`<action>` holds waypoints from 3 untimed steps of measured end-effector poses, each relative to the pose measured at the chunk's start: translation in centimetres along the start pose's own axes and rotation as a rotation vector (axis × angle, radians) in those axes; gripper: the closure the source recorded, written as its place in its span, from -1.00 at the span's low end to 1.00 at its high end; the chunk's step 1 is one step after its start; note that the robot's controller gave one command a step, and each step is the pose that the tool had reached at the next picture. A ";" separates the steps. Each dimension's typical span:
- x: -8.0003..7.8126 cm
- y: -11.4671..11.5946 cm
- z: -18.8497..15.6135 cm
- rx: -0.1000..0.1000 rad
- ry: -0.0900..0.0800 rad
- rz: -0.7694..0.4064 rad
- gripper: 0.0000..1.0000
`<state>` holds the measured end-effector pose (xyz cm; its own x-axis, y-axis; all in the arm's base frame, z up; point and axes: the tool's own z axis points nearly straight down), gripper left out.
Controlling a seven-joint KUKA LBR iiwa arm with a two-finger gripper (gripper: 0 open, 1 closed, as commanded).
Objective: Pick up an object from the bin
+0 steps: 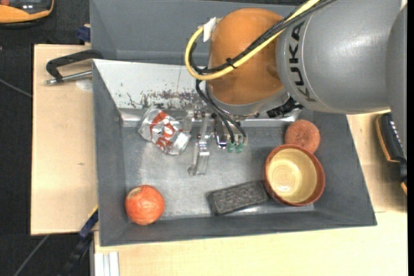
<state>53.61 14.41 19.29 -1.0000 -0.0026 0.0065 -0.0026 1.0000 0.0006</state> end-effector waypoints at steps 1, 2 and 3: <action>-5.9 -5.6 12.1 0.001 0.001 -0.208 -1.00; -6.3 -10.0 9.5 0.000 -0.007 -0.048 -1.00; -6.3 -17.9 10.9 0.003 -0.008 0.018 -1.00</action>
Offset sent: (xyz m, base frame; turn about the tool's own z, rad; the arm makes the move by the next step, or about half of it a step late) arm 0.0585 -0.0539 -0.1189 -0.2097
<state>59.90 -3.49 8.36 -0.9999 0.0156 -0.0012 0.0156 0.9999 -0.0022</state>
